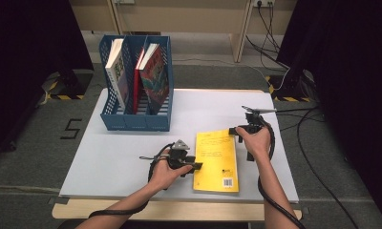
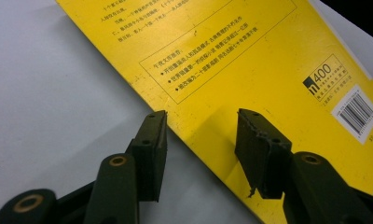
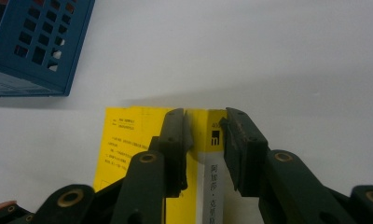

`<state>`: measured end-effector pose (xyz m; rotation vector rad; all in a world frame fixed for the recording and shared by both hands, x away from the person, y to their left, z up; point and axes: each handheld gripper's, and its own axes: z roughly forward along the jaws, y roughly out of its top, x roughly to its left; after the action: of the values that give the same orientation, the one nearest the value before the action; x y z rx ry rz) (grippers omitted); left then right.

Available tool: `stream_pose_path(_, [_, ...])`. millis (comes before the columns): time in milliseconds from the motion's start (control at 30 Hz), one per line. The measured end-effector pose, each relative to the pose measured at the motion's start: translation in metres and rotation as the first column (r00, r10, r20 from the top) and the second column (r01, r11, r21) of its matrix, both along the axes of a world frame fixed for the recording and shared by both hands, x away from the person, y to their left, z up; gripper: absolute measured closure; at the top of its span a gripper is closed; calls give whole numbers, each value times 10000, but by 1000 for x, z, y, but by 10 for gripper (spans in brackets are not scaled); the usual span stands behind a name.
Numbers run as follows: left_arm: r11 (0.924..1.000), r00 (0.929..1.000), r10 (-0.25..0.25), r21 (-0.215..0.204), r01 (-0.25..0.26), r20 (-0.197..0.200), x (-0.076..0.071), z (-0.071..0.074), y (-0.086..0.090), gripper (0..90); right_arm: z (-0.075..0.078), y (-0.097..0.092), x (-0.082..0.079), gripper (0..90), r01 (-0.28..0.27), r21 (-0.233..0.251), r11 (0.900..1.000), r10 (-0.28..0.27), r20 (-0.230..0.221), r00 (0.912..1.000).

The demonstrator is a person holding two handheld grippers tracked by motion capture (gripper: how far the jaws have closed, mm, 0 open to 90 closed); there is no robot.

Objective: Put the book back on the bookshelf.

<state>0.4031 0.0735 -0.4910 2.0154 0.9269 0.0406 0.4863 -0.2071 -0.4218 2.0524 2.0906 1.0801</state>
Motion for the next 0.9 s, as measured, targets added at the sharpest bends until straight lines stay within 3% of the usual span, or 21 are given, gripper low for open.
stream_pose_path(900, [10000, 10000, 44, 36, -44, 14, -1, 0, 0, 538, -4, -4, -4, 700, 97, 176, 9998, -89, -470, 9989])
